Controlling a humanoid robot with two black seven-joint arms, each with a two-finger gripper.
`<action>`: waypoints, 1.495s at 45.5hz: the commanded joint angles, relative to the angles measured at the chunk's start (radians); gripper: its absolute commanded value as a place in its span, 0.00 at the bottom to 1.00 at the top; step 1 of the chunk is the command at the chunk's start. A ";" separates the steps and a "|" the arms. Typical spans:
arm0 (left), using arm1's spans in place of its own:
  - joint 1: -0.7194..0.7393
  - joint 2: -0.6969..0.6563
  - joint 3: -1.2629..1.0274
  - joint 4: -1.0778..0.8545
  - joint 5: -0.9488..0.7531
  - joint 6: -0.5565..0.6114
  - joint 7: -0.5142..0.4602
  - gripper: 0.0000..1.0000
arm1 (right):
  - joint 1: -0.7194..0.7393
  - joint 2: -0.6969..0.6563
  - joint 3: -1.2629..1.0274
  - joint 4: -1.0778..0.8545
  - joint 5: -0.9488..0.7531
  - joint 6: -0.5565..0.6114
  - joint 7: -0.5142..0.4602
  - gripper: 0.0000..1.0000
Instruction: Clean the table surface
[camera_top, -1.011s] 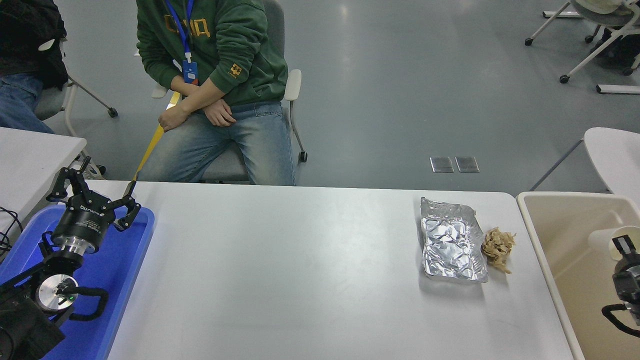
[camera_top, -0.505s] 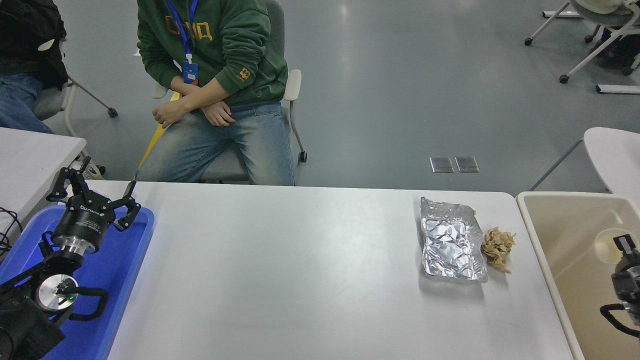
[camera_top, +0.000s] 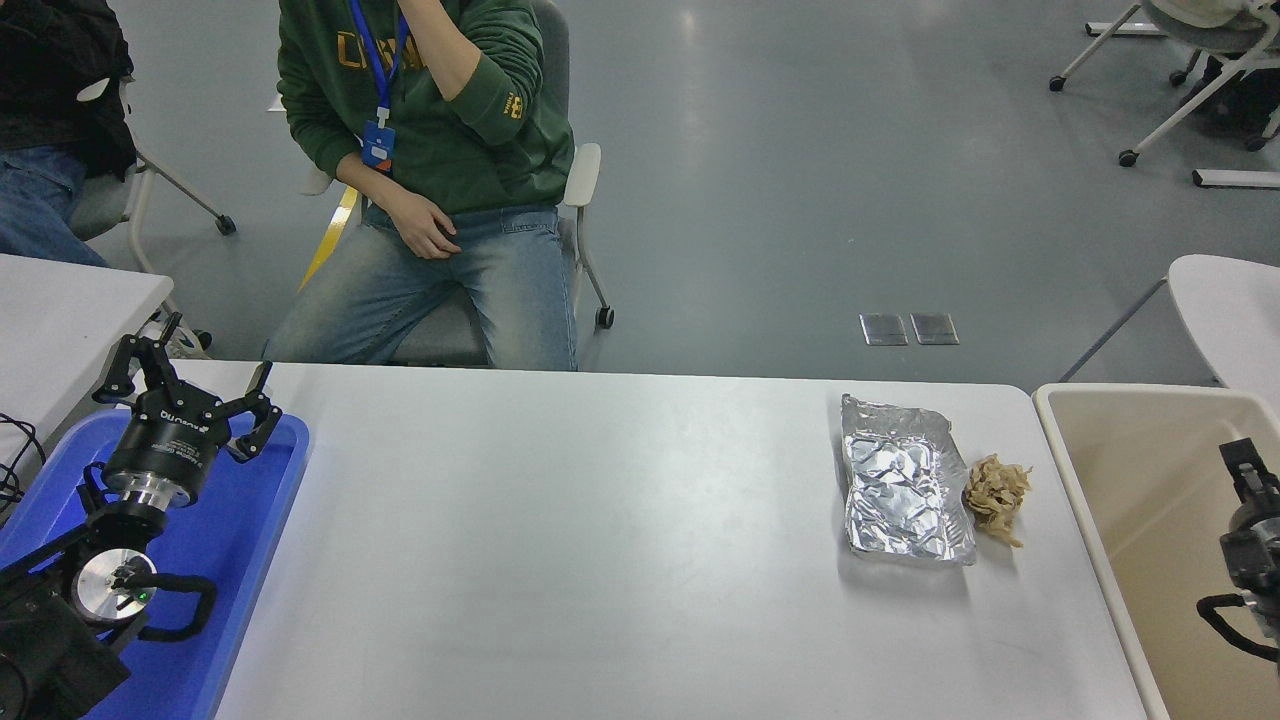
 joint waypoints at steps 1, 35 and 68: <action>0.000 0.000 0.000 0.000 0.000 0.000 0.000 1.00 | 0.028 -0.003 -0.003 0.008 0.000 0.002 0.000 1.00; 0.000 0.000 0.000 0.000 0.000 0.000 -0.001 1.00 | 0.228 -0.449 0.168 0.758 0.095 0.195 0.064 1.00; 0.000 0.000 0.000 0.000 0.000 0.000 -0.001 1.00 | 0.354 -0.484 0.343 1.226 0.078 0.195 0.067 1.00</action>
